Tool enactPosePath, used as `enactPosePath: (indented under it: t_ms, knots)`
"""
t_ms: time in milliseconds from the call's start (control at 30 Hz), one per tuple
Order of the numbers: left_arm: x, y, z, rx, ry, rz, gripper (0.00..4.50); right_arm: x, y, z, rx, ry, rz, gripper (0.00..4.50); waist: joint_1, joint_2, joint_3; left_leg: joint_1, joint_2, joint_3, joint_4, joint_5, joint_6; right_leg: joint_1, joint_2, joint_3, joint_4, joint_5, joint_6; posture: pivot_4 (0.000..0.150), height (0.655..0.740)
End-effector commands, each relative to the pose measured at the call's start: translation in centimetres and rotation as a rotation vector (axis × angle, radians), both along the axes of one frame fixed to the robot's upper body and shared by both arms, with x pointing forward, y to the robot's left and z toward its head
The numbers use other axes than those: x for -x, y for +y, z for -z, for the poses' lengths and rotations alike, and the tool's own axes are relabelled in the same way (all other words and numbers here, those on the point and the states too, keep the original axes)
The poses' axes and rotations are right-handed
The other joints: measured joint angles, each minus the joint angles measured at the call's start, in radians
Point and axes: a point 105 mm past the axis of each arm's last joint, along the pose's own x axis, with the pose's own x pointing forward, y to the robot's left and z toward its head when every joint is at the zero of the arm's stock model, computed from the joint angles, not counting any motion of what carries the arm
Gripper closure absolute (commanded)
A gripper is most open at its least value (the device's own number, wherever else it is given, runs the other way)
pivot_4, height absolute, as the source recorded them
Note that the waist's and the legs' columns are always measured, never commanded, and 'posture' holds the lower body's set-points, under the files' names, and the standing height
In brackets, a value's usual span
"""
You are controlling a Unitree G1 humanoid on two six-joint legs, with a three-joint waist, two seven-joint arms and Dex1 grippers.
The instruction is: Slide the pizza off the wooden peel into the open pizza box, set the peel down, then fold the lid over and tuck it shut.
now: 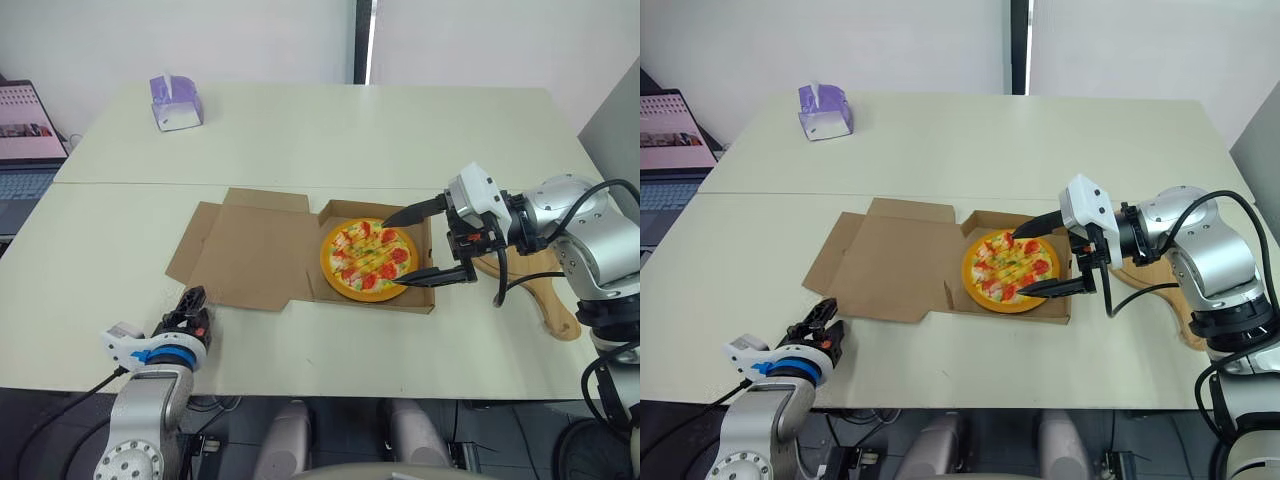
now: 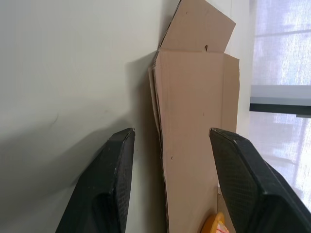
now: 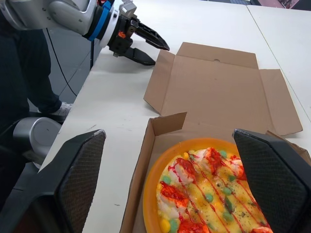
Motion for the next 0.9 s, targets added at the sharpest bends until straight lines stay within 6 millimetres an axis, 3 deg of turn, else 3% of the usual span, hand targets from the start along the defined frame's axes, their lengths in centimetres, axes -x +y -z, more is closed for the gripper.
enactPosePath:
  t_ms: [33,167,267,400,467,733,900]
  knots:
    - [-0.4,0.4,0.0,-0.008,0.003,0.007,1.97,0.3,0.3,-1.2,-0.007,-0.051,-0.026,0.00,0.000,0.000,0.000,0.000,0.000,0.000,0.000,0.000,0.000,0.000,0.000,0.000,0.000,0.000,0.000,0.150,0.7400]
    - [-1.0,0.2,0.1,-0.012,0.000,0.028,2.14,0.3,0.3,-1.2,-0.006,-0.052,-0.023,0.00,0.000,0.000,0.000,0.000,0.000,0.000,0.000,0.000,0.000,0.000,0.000,0.000,0.000,0.000,0.000,0.150,0.7400]
    - [-1.4,0.1,0.3,-0.027,0.003,0.049,2.83,0.3,0.2,-1.2,-0.005,-0.052,-0.022,0.00,0.001,0.000,0.000,0.000,0.000,0.000,0.000,0.000,0.000,0.000,0.000,0.000,0.000,0.000,0.000,0.150,0.7400]
    - [-1.7,-0.1,0.7,-0.042,0.011,0.075,4.10,0.2,0.2,-1.1,-0.004,-0.052,-0.022,0.00,0.001,0.000,0.000,0.000,0.000,-0.001,0.000,0.000,0.000,0.000,0.000,0.000,0.000,0.000,0.000,0.150,0.7400]
    - [-1.9,-0.2,0.9,-0.050,0.014,0.083,4.46,0.3,0.2,-1.1,-0.003,-0.051,-0.023,0.00,0.001,0.001,0.000,0.000,0.000,-0.001,0.000,0.000,0.000,0.000,0.000,0.000,0.000,0.000,0.000,0.150,0.7400]
    - [-1.9,-0.3,0.7,-0.116,0.000,0.123,4.46,0.0,0.0,-1.2,-0.007,-0.062,0.000,0.00,0.003,0.001,-0.001,0.000,-0.001,-0.002,-0.001,0.002,-0.004,0.000,0.000,-0.001,0.001,0.000,0.000,0.150,0.7400]
    - [-1.4,1.9,-0.7,-0.327,0.007,0.122,4.46,-3.4,-0.1,-0.8,-0.027,-0.147,0.215,0.00,-0.001,-0.001,0.000,0.000,0.000,-0.002,-0.001,0.002,-0.004,0.000,0.000,-0.001,0.001,0.000,0.000,0.150,0.7400]
